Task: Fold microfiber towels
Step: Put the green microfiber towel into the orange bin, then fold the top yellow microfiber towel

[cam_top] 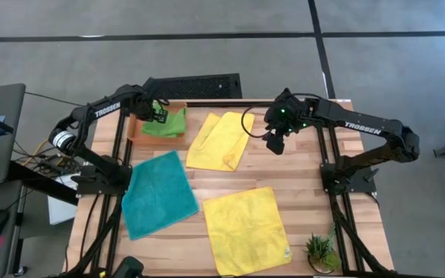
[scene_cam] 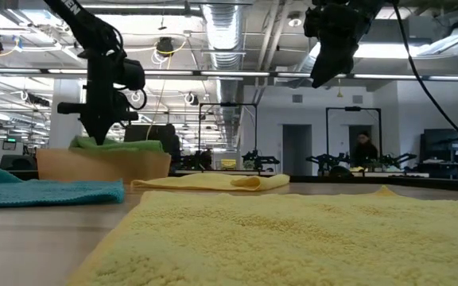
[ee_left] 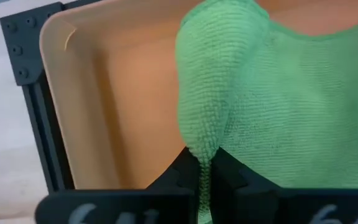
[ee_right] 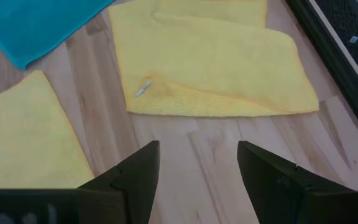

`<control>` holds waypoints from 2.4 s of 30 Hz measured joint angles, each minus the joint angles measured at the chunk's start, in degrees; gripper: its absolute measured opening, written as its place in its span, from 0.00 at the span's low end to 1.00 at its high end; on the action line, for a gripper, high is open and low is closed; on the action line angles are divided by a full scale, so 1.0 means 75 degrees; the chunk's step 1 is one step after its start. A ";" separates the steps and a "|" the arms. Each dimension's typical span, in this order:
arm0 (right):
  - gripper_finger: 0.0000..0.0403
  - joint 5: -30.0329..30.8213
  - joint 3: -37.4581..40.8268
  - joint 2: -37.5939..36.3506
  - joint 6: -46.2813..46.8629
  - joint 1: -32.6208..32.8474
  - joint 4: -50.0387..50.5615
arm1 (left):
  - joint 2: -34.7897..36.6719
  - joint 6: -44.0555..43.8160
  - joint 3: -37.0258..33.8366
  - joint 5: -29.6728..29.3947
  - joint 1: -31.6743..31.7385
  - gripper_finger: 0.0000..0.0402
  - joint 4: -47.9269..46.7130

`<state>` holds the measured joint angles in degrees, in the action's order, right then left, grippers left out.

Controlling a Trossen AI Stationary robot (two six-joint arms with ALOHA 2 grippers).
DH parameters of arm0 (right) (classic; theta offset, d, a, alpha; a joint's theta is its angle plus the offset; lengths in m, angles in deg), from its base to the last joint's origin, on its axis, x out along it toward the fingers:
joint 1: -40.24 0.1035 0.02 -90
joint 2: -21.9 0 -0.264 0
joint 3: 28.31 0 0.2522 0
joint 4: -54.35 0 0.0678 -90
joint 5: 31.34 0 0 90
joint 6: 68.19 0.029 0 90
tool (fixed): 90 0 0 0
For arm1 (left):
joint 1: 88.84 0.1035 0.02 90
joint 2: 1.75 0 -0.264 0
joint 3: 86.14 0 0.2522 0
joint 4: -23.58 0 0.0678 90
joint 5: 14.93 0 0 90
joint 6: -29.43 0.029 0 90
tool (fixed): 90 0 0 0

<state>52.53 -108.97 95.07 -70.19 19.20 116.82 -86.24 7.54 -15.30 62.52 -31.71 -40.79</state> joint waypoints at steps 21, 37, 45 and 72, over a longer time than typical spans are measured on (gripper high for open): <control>0.59 -0.0003 0.0000 0.0000 0.0000 0.0000 -0.0002 | 0.0000 0.0058 -0.0595 -0.0105 0.0222 0.06 0.1123; 0.59 -0.0006 0.0000 0.0000 0.0000 0.0000 0.0000 | 0.0044 -0.0258 -0.0549 0.0136 0.0222 0.38 0.1016; 0.59 -0.0130 0.0003 0.0000 -0.0723 0.0002 -0.0110 | 0.1046 0.0218 -0.0177 0.0267 -0.0126 0.40 0.0682; 0.59 -0.1097 0.0309 0.3501 -0.2100 0.1171 -0.3538 | 0.4054 -0.2330 -0.0117 -0.0535 -0.4453 0.40 0.0452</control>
<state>44.30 -106.65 121.33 -85.94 27.99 90.29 -55.84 -9.93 -16.18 58.51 -65.11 -37.40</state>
